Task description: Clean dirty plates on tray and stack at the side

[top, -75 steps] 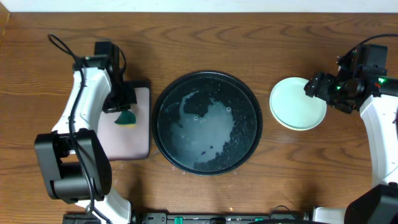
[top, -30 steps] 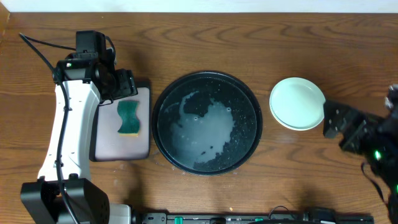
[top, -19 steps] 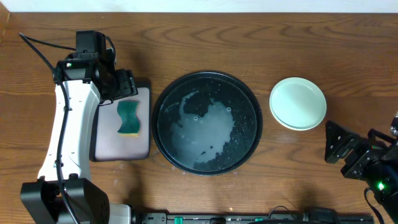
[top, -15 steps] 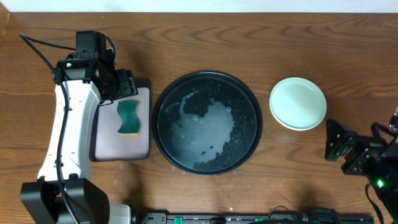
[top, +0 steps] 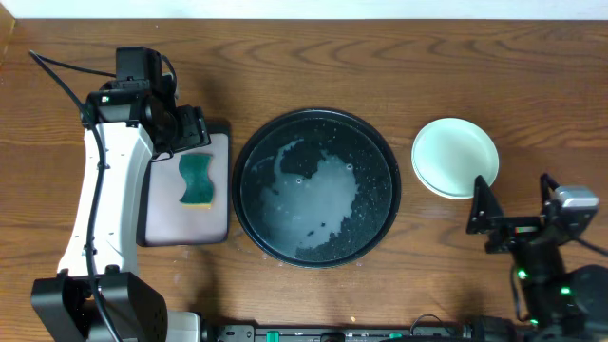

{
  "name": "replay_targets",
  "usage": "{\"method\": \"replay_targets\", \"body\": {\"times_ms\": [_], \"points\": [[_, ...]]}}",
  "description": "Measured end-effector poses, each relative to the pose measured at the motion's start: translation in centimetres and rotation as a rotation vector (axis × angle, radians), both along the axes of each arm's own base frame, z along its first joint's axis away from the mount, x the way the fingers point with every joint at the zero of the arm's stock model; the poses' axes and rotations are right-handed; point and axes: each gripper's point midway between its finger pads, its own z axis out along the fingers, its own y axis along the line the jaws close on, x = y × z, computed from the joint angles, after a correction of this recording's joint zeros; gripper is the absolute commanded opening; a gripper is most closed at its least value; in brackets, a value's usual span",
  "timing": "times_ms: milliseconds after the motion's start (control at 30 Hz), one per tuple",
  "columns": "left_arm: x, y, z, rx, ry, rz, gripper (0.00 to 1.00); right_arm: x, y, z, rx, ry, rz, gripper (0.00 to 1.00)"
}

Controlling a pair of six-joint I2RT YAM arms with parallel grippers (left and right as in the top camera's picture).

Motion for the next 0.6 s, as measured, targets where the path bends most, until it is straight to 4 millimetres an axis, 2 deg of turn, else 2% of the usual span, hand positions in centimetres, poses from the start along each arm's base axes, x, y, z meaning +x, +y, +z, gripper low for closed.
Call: {"method": "replay_targets", "body": {"times_ms": [200, 600], "points": [[0.0, 0.0, 0.0, 0.0, 0.0, 0.0, 0.77, 1.0, 0.8, -5.5, 0.019, -0.046, 0.036, 0.99], [0.0, 0.0, 0.0, 0.0, 0.0, 0.0, 0.77, 1.5, 1.1, -11.4, 0.016, -0.103, 0.051, 0.99]]}}
